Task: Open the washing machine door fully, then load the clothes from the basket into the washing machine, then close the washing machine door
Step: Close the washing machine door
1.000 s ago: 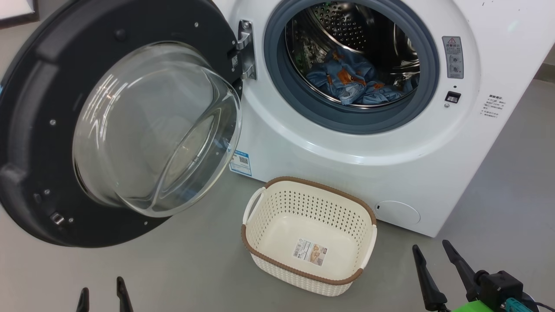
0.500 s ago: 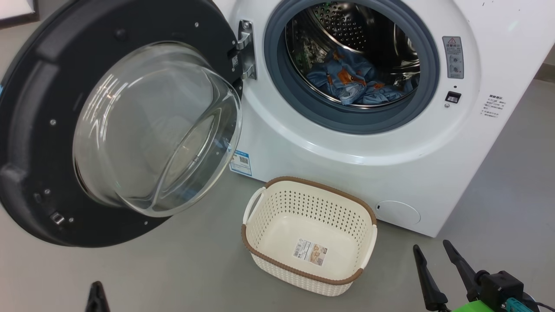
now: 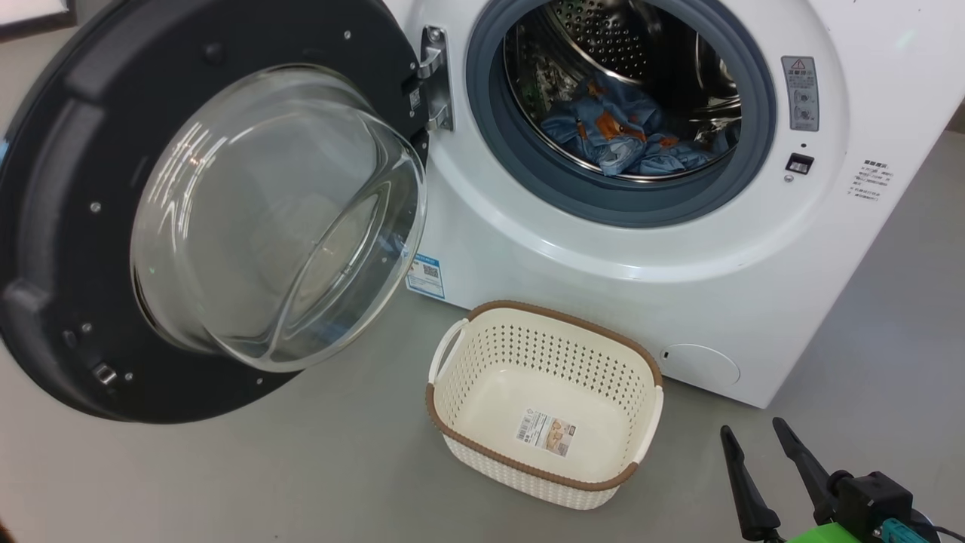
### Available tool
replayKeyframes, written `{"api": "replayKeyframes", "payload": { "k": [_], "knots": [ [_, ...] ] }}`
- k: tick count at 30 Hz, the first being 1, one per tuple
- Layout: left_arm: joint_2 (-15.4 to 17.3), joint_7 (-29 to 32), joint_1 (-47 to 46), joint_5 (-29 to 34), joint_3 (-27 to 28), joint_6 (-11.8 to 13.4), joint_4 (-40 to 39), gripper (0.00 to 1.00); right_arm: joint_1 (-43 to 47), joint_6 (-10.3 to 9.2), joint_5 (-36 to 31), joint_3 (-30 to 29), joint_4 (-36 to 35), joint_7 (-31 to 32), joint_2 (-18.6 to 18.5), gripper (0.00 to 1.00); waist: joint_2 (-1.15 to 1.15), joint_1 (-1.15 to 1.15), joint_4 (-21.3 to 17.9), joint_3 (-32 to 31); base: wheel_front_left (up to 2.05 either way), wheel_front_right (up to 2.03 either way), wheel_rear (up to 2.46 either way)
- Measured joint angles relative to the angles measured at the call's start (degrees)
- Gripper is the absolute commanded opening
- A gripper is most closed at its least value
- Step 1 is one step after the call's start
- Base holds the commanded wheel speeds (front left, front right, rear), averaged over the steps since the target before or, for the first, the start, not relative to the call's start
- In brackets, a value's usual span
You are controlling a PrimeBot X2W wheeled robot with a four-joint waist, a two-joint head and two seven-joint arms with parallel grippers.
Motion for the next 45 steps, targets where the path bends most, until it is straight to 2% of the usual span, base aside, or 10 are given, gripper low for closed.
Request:
{"api": "replayKeyframes", "payload": {
  "k": [3,5,9,20,27,30,31,45],
  "knots": [
    [0.87,3.27,-4.88,-9.67,5.44,-2.12,0.64,0.0,0.01,0.0,0.0,-0.01,-0.01,0.0,-0.04,1.0,0.0,0.0,0.26,0.42,0.0,0.0,0.0],
    [2.86,5.13,-7.97,-14.62,8.91,-2.89,1.56,0.0,0.02,-0.01,0.0,-0.05,-0.04,0.0,-0.07,1.0,0.0,0.0,0.41,0.67,0.0,0.0,0.0],
    [7.46,7.45,-12.77,-19.62,13.5,-2.93,5.57,0.0,0.13,0.0,0.0,-0.29,-0.18,0.0,-0.04,1.0,0.0,0.0,0.61,1.1,0.0,0.0,0.0],
    [12.54,17.13,-28.1,-34.94,19.23,-3.56,19.97,0.0,1.1,-0.01,-0.12,-0.86,-0.55,0.0,-1.6,1.0,0.0,0.0,0.27,4.95,0.0,0.0,0.0],
    [14.55,21.29,-34.0,-39.25,20.45,-5.86,27.44,0.0,-0.27,-0.01,-0.4,-0.03,-0.67,0.0,-3.36,1.0,0.0,0.0,-0.73,8.16,0.0,0.0,0.0],
    [15.25,22.36,-34.71,-40.75,21.99,-6.02,30.37,0.0,-0.46,-0.01,-0.4,-0.05,-0.67,0.0,-4.24,1.0,0.0,0.0,-1.7,8.95,0.0,0.0,0.0],
    [15.78,23.43,-34.77,-41.98,22.37,-6.87,31.81,0.0,-0.46,0.0,-0.4,-0.1,-0.67,0.0,-4.58,1.0,0.0,0.0,-2.34,9.34,0.0,0.0,0.0],
    [18.01,26.24,-34.88,-42.69,23.53,-7.95,40.34,0.0,-0.36,0.0,-0.37,0.05,-0.67,0.0,-7.3,1.0,0.0,0.0,-5.07,9.25,0.0,0.0,0.0]
  ]
}}
